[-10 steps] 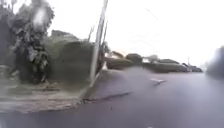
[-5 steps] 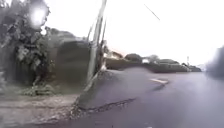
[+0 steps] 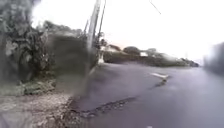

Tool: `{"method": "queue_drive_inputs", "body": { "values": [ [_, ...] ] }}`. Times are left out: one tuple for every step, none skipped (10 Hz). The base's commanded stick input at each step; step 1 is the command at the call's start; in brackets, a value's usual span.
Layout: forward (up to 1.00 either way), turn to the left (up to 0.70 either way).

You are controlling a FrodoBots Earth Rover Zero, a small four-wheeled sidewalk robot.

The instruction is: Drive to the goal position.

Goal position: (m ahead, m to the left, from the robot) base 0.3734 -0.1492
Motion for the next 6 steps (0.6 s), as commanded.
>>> {"method": "queue_drive_inputs", "body": {
  "values": [
    [0.24,-0.58],
    [0.2,-0.6],
    [0.16,-0.62],
    [0.11,-0.64],
    [0.07,-0.66],
    [0.03,-0.68]
  ]
}}
